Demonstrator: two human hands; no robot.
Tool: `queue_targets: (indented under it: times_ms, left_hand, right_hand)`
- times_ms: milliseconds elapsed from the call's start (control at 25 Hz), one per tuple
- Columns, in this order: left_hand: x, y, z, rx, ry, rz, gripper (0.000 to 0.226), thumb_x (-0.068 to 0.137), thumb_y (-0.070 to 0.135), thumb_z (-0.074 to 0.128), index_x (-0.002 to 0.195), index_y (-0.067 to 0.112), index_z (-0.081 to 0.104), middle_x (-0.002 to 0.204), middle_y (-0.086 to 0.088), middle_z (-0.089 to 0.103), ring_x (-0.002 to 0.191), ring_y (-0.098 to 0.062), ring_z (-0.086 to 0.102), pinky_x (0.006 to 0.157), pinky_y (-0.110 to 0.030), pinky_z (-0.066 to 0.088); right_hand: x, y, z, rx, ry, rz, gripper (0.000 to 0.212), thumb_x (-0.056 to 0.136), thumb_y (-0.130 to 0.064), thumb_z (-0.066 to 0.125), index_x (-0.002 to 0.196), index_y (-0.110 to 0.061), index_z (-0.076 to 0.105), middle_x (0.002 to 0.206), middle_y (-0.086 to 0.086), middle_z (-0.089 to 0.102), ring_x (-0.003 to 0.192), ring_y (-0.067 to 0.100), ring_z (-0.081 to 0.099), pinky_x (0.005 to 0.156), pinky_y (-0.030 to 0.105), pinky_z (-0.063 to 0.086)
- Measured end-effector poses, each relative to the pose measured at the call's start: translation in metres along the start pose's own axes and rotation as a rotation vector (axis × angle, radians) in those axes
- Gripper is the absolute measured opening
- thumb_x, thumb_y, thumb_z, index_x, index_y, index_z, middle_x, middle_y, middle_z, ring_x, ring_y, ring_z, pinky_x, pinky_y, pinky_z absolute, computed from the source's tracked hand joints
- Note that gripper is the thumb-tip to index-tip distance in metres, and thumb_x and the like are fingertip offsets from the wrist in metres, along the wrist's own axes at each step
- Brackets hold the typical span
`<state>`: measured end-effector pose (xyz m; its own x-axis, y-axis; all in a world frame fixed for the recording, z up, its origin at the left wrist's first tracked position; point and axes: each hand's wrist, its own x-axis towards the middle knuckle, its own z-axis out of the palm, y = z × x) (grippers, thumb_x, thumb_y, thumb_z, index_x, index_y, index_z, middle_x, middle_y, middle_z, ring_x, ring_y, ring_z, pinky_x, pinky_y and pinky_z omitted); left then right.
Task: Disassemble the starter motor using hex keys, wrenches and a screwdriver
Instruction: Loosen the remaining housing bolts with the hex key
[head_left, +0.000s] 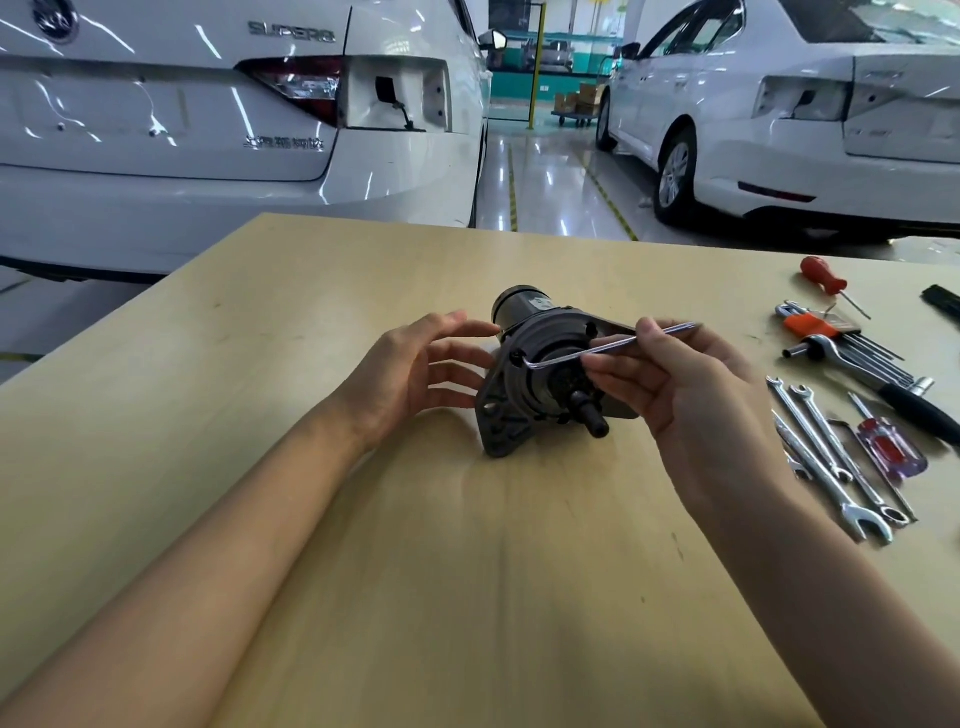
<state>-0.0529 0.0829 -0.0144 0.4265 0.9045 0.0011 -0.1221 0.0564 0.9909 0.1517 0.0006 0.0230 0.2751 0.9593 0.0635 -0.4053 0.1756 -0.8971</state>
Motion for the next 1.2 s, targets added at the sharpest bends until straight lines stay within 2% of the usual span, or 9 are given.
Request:
queue_targets:
  times_ms: [80, 240, 320, 440, 560, 800, 960, 1120, 1200]
  left_hand:
    - [-0.002, 0.001, 0.003, 0.015, -0.036, 0.042, 0.031, 0.082, 0.034, 0.059, 0.107, 0.023, 0.071, 0.091, -0.007, 0.069, 0.078, -0.02, 0.065, 0.067, -0.031, 0.054]
    - [-0.007, -0.002, 0.014, 0.141, -0.068, 0.208, 0.06, 0.065, 0.018, 0.079, 0.121, 0.029, 0.06, 0.084, -0.005, 0.063, 0.079, -0.015, 0.06, 0.073, -0.026, 0.053]
    - [-0.008, -0.004, 0.021, 0.217, -0.037, 0.275, 0.058, 0.065, 0.012, 0.08, 0.119, 0.026, 0.063, 0.081, -0.009, 0.055, 0.078, -0.016, 0.055, 0.077, -0.023, 0.051]
    - [-0.009, -0.004, 0.028, 0.216, 0.014, 0.318, 0.049, 0.065, 0.021, 0.082, 0.111, 0.028, 0.068, 0.081, -0.014, 0.051, 0.079, -0.02, 0.052, 0.079, -0.027, 0.049]
    - [-0.01, -0.003, 0.029, 0.219, 0.022, 0.324, 0.049, 0.061, 0.034, 0.081, 0.108, 0.031, 0.07, 0.084, -0.016, 0.049, 0.081, -0.023, 0.05, 0.08, -0.03, 0.048]
    - [-0.011, -0.001, 0.031, 0.225, 0.033, 0.318, 0.04, 0.069, 0.028, 0.076, 0.107, 0.03, 0.07, 0.085, -0.016, 0.049, 0.082, -0.024, 0.048, 0.077, -0.028, 0.046]
    - [-0.01, -0.002, 0.03, 0.238, 0.04, 0.324, 0.04, 0.067, 0.029, 0.075, 0.107, 0.03, 0.069, 0.087, -0.018, 0.053, 0.084, -0.025, 0.051, 0.083, -0.034, 0.049]
    - [-0.01, -0.002, 0.029, 0.219, 0.055, 0.347, 0.041, 0.065, 0.03, 0.076, 0.105, 0.027, 0.071, 0.094, -0.023, 0.068, 0.085, -0.018, 0.061, 0.077, -0.024, 0.054]
    - [-0.011, -0.002, 0.028, 0.231, 0.071, 0.348, 0.043, 0.064, 0.033, 0.077, 0.106, 0.026, 0.071, 0.1, -0.027, 0.068, 0.086, -0.018, 0.063, 0.078, -0.027, 0.056]
  right_hand:
    - [-0.001, -0.001, 0.0, -0.019, 0.017, -0.001, 0.009, 0.095, -0.005, 0.052, 0.086, -0.006, 0.052, 0.069, 0.013, 0.071, 0.062, 0.022, 0.071, 0.057, 0.023, 0.055]
    - [-0.002, -0.001, 0.0, 0.011, 0.034, 0.042, 0.01, 0.092, -0.002, 0.056, 0.083, -0.005, 0.055, 0.067, 0.012, 0.071, 0.061, 0.021, 0.071, 0.057, 0.023, 0.055]
    - [-0.001, -0.001, -0.001, 0.015, 0.029, 0.059, 0.01, 0.09, -0.003, 0.058, 0.081, -0.004, 0.056, 0.067, 0.012, 0.071, 0.061, 0.021, 0.071, 0.058, 0.022, 0.055]
    - [-0.001, 0.0, -0.001, 0.027, 0.036, 0.07, 0.009, 0.089, -0.002, 0.059, 0.081, -0.004, 0.057, 0.067, 0.012, 0.07, 0.061, 0.02, 0.071, 0.058, 0.022, 0.055]
    - [-0.001, 0.001, 0.0, 0.056, 0.052, 0.07, 0.009, 0.09, -0.001, 0.058, 0.081, -0.004, 0.056, 0.065, 0.011, 0.07, 0.06, 0.019, 0.07, 0.058, 0.023, 0.056]
    - [-0.001, 0.0, -0.001, 0.039, 0.049, 0.04, 0.01, 0.09, -0.002, 0.058, 0.08, -0.005, 0.056, 0.064, 0.01, 0.069, 0.061, 0.019, 0.07, 0.061, 0.024, 0.057]
    - [-0.004, -0.001, 0.001, -0.041, 0.027, -0.062, 0.006, 0.09, -0.005, 0.06, 0.084, -0.005, 0.059, 0.067, 0.008, 0.07, 0.063, 0.019, 0.07, 0.062, 0.022, 0.055]
    - [-0.002, -0.005, 0.005, -0.119, 0.009, -0.114, 0.008, 0.091, -0.006, 0.06, 0.083, -0.005, 0.059, 0.069, 0.009, 0.07, 0.063, 0.017, 0.07, 0.063, 0.023, 0.056]
    - [0.001, -0.008, 0.01, -0.232, -0.003, -0.179, 0.009, 0.091, -0.006, 0.06, 0.082, -0.005, 0.059, 0.068, 0.007, 0.07, 0.061, 0.016, 0.069, 0.062, 0.024, 0.056]
